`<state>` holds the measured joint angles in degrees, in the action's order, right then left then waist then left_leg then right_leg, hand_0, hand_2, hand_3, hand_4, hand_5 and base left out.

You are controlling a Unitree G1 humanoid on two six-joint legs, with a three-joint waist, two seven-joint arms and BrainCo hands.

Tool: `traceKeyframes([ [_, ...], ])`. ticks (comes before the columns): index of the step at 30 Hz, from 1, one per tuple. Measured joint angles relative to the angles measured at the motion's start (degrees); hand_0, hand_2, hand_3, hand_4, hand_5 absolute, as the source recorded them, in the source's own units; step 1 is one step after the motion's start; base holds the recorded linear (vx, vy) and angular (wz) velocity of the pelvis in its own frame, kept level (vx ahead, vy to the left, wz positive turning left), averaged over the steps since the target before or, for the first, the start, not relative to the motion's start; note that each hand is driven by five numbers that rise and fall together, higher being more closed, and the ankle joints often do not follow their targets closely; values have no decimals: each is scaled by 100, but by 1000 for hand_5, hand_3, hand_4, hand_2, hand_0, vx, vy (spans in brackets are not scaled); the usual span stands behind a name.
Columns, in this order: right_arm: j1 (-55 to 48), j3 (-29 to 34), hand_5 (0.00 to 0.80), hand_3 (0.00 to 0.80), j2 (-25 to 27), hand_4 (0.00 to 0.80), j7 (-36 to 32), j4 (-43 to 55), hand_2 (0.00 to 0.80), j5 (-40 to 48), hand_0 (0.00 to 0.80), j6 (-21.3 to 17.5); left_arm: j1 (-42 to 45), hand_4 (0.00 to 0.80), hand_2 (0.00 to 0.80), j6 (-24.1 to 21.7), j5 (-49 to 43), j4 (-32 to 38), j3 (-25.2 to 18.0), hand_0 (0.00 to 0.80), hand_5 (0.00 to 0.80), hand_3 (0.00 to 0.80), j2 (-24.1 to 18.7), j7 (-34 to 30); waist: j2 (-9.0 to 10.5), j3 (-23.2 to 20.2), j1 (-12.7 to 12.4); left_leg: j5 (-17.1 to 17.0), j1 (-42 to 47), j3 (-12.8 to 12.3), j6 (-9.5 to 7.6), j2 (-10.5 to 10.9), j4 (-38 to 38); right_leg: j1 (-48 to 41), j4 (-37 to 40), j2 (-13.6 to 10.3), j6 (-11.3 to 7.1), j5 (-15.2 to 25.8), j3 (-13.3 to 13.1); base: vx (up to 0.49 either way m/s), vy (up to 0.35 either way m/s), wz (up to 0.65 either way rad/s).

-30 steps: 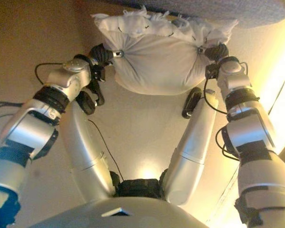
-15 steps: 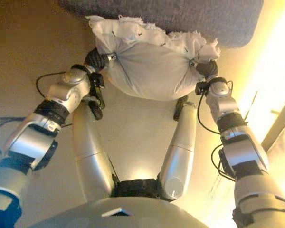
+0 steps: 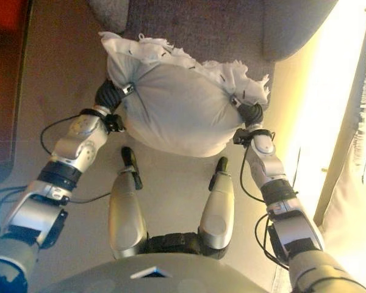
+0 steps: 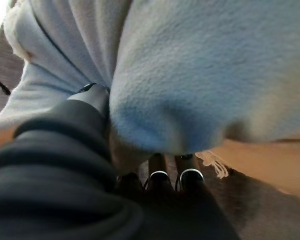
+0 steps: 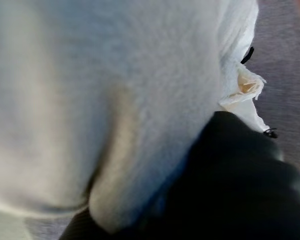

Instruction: Pick up the cushion and take it to the sofa

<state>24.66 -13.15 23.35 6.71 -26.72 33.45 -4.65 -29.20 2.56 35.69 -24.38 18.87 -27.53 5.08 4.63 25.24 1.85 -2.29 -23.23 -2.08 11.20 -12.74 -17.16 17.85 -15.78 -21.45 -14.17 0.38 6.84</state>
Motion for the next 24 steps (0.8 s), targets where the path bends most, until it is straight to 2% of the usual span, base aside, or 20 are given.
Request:
traceKeyframes([
  [1,-22,-2,800,800,9,800,-37,70,800,-29,800,78,202,800,800,-53,0,58,-32,800,800,800,1,0,-34,-141,-63,122,153,314,151,83,78,-112,283,44,13,150,-103,342,135,-81],
  [3,24,-23,800,800,4,800,-132,142,800,-26,800,283,539,800,800,-74,3,173,-193,800,800,800,5,0,-30,-360,-223,439,447,811,243,266,104,-273,725,98,29,439,-400,340,107,-94],
  [4,28,-57,800,800,-2,800,-179,194,800,-26,800,376,679,800,800,-73,5,191,-270,800,800,800,16,7,-17,-418,-299,613,680,961,271,312,124,-385,909,110,54,547,-519,283,65,-92],
  [5,0,-132,800,800,-38,800,-212,201,800,-27,800,404,832,800,800,-72,6,225,-363,800,800,800,29,20,-33,-543,-380,690,786,1004,276,315,172,-500,1060,132,14,622,-586,235,42,-62],
  [8,-291,-251,800,800,-99,800,-86,197,800,-251,800,364,1081,800,800,-72,9,274,-447,800,800,800,177,61,-114,-1036,-444,714,1106,948,262,203,394,-901,1425,219,11,649,-555,182,2,-7],
  [10,-388,-322,800,800,-140,800,75,188,800,-303,800,338,1236,800,800,-77,9,288,-471,800,800,800,250,63,-264,-1322,-431,710,1318,997,258,117,548,-1155,1561,306,8,626,-532,109,-38,9],
  [13,-539,-323,800,800,-159,800,113,186,800,-301,800,255,1462,800,800,-181,8,288,-515,800,800,800,429,42,-455,-1547,-412,640,1693,915,164,31,805,-1452,1624,357,-27,577,-446,57,-85,7],
  [15,-711,-290,800,800,-106,800,120,181,800,-290,800,250,1477,800,800,-179,7,287,-482,800,800,800,527,-4,-476,-1654,-328,481,1763,537,31,8,865,-1731,1760,303,-24,570,-218,57,-104,44],
  [17,-957,-226,800,800,-88,800,120,159,800,-246,800,237,1473,800,800,-169,7,279,-385,800,800,800,535,-125,-437,-1783,-104,231,1768,140,-148,-14,994,-2022,1879,236,-17,536,166,51,-98,81],
  [18,-1096,-196,800,800,-73,800,120,157,800,-227,800,224,1472,800,800,-164,7,277,-336,800,800,800,554,-183,-422,-1835,-32,112,1806,35,-238,-15,1128,-2153,1935,226,-12,523,318,15,-72,67],
  [19,-1176,-196,800,800,-69,800,119,151,800,-225,800,225,1484,800,800,-162,7,272,-285,800,800,800,561,-200,-424,-1867,23,33,1924,37,-272,-19,1314,-2213,1956,236,-20,516,371,-22,-44,38],
  [22,-1272,-200,800,800,-68,800,51,137,800,-181,800,237,1518,800,800,-117,4,256,-288,800,800,800,619,-201,-506,-2009,45,-220,2176,38,-197,-42,1797,-2267,1998,288,-26,515,372,-45,-22,3],
  [24,-1270,-209,800,800,-71,800,-40,128,800,-19,800,265,1527,800,800,-116,4,256,-301,800,800,800,627,-142,-507,-2060,68,-279,2284,-5,-92,-71,1869,-2251,1994,320,-28,517,275,-20,26,-19],
])
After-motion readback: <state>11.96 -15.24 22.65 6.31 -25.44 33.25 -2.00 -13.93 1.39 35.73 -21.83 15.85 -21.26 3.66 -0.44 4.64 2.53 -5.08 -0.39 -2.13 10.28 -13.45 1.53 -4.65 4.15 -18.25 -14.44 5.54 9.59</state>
